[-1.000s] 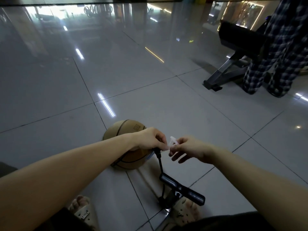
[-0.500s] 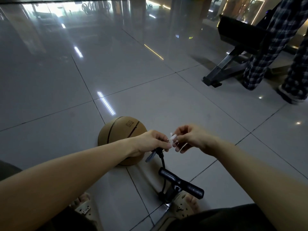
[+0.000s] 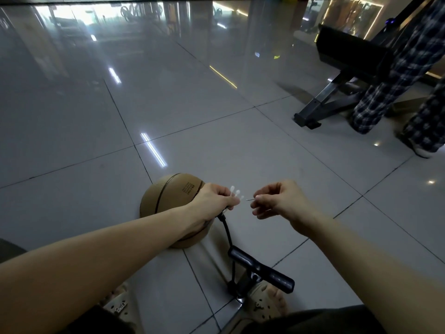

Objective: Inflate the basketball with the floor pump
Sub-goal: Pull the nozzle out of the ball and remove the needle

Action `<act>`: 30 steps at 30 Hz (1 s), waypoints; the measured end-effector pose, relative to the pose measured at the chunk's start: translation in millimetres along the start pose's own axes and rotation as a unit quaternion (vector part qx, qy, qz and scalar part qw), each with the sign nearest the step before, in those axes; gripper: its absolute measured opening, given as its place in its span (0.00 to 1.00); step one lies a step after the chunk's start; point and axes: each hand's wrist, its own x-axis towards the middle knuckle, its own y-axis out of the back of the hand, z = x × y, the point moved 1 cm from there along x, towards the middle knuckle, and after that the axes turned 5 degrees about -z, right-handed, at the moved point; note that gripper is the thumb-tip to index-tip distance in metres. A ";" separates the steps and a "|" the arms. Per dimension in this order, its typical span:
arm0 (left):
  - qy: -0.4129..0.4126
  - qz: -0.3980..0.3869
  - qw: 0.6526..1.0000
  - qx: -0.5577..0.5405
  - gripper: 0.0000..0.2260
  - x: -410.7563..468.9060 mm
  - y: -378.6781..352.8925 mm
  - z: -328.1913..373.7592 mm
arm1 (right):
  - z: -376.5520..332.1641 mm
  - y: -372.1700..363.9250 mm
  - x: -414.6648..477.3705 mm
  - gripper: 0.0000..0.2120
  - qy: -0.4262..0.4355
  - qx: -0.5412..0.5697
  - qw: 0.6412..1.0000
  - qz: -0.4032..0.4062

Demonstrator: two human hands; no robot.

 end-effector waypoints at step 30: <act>-0.058 0.036 0.998 0.013 0.10 -3.5 -7.7 7.1 | -6.0 -12.9 4.0 0.07 0.104 -0.216 0.967 0.084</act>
